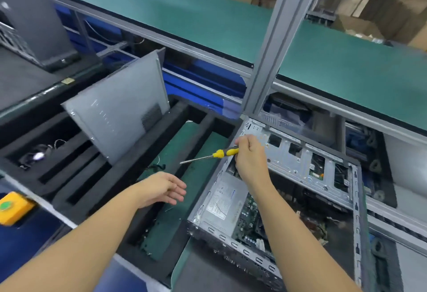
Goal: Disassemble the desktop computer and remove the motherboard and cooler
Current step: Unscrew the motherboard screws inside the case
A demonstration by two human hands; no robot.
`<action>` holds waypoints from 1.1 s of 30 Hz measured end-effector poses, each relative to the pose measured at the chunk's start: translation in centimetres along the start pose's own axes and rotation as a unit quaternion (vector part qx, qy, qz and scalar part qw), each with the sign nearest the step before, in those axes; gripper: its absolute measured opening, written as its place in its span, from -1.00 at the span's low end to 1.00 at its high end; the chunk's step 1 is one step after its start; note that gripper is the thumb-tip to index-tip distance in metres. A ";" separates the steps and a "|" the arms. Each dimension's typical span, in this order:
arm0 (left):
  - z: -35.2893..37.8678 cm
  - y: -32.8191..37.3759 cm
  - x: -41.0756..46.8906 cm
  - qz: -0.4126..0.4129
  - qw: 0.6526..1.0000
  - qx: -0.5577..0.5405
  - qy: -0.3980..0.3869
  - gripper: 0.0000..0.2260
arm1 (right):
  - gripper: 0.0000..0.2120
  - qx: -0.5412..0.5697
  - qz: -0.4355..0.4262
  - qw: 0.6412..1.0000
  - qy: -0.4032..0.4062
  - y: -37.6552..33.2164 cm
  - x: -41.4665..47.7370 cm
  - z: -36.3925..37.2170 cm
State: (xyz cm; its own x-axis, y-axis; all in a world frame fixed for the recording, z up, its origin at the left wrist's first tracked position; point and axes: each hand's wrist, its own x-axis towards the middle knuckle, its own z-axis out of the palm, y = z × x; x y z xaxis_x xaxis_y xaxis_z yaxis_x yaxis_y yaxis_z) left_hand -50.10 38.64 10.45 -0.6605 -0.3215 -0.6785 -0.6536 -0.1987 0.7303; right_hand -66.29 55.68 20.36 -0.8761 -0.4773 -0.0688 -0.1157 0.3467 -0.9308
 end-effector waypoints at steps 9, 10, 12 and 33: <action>0.9 -5.7 -0.1 -0.138 0.987 0.043 0.072 -0.84 | -0.75 -0.048 -0.022 0.997 -0.051 -0.2 0.4 4.1; 0.8 -5.4 -0.1 -0.138 0.985 0.041 0.090 -0.79 | -0.75 -0.048 -0.019 0.997 -0.051 -0.1 0.5 4.1; 0.4 -4.5 -0.3 -0.131 0.985 0.010 0.112 -0.73 | -0.76 -0.040 -0.011 0.998 -0.046 0.0 0.4 3.8; 14.7 10.8 -1.4 0.346 0.858 0.363 0.112 -0.47 | -0.56 0.115 0.031 0.984 0.135 4.4 -1.5 -10.7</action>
State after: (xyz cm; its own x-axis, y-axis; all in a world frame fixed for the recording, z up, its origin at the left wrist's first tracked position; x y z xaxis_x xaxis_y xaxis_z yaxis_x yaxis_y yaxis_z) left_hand -61.69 50.50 18.12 -0.9490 -0.3151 -0.0113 -0.2451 0.7146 0.6552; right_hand -70.52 66.60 20.17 -0.9743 -0.2174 -0.0589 0.0237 0.1613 -0.9866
